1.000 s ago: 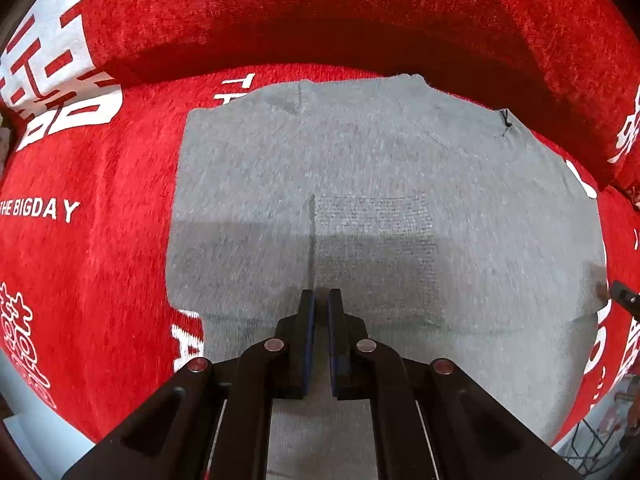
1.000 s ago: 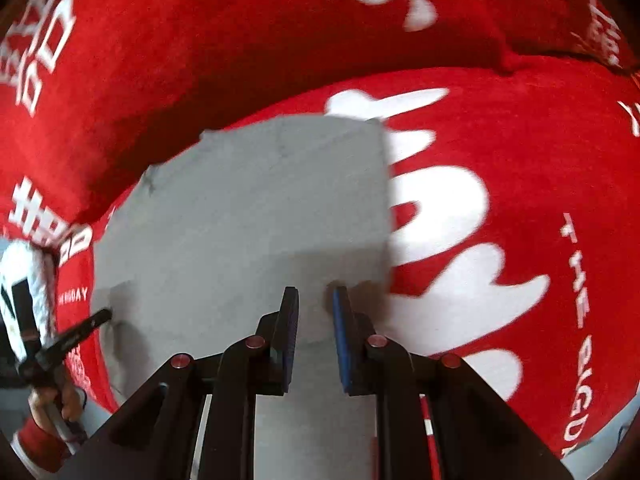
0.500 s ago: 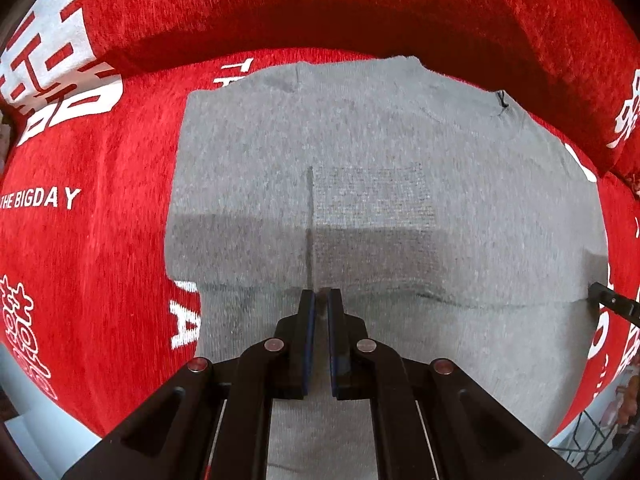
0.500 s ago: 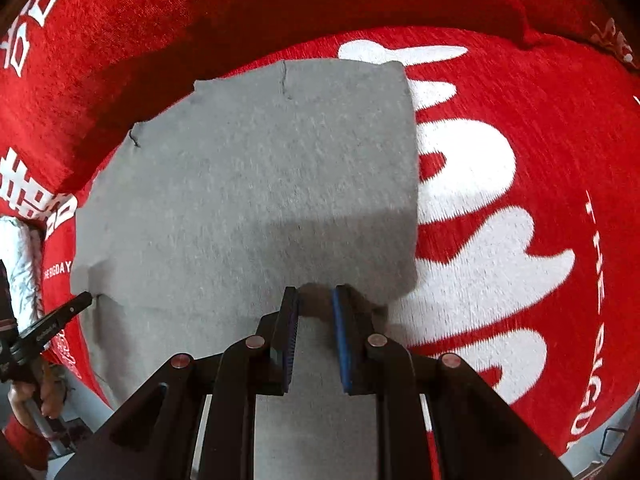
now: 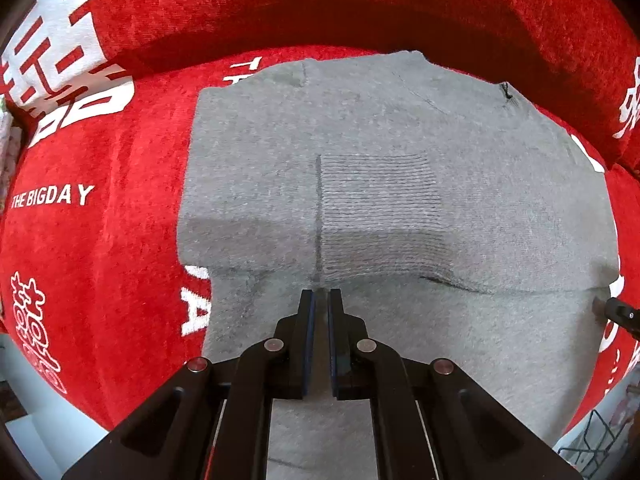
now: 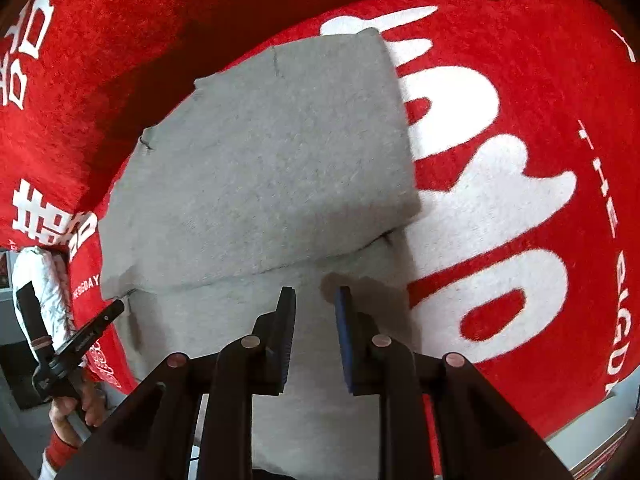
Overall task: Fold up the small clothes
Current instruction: 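Open both tools and move them to the sweater hem, then grasp the hem with both tools and lift it toward the collar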
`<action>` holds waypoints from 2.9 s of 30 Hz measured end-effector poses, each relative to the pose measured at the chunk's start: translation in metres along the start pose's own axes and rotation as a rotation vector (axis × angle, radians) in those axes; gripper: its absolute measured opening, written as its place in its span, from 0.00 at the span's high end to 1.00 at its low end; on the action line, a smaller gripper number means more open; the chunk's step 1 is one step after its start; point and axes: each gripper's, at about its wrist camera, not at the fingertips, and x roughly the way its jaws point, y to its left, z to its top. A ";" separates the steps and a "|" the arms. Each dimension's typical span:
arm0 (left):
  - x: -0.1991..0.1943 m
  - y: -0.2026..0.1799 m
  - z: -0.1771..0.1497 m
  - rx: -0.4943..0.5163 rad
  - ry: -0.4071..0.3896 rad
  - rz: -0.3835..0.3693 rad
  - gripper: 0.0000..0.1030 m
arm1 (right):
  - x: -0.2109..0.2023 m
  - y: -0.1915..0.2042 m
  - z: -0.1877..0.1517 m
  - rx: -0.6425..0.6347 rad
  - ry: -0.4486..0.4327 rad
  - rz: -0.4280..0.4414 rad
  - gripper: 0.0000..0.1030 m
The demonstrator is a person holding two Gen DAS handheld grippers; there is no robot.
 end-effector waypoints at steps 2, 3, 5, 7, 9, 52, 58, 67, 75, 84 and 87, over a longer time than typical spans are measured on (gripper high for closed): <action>-0.002 0.001 -0.001 -0.001 -0.005 0.007 0.93 | 0.002 0.005 -0.003 -0.007 0.003 0.007 0.69; -0.003 0.001 -0.001 -0.004 -0.003 0.008 0.93 | 0.002 0.008 -0.004 -0.011 0.005 0.009 0.65; -0.003 0.003 -0.002 -0.008 0.002 0.003 0.93 | 0.004 0.013 -0.005 -0.021 0.003 0.013 0.54; -0.002 0.004 -0.003 -0.009 0.009 0.009 0.93 | 0.004 0.019 -0.006 -0.038 0.002 0.019 0.54; 0.000 0.006 -0.004 -0.009 0.015 0.013 0.93 | 0.003 0.022 -0.008 -0.048 0.004 0.025 0.53; -0.009 -0.021 -0.006 0.020 -0.006 0.046 0.01 | -0.008 0.018 -0.004 -0.067 -0.020 0.152 0.00; -0.009 -0.031 -0.012 0.018 0.007 0.027 0.01 | -0.018 0.002 -0.002 -0.064 -0.035 0.211 0.00; -0.005 -0.036 -0.041 -0.041 0.078 0.000 0.01 | -0.015 -0.019 -0.005 -0.062 0.051 0.277 0.00; -0.005 -0.023 -0.086 -0.150 0.097 -0.034 0.01 | -0.001 -0.039 -0.025 -0.040 0.147 0.342 0.00; -0.013 -0.009 -0.134 -0.071 0.100 -0.025 0.01 | 0.005 -0.053 -0.092 -0.049 0.235 0.393 0.00; -0.009 0.002 -0.156 -0.074 0.115 -0.034 0.01 | 0.008 -0.059 -0.112 -0.034 0.250 0.403 0.00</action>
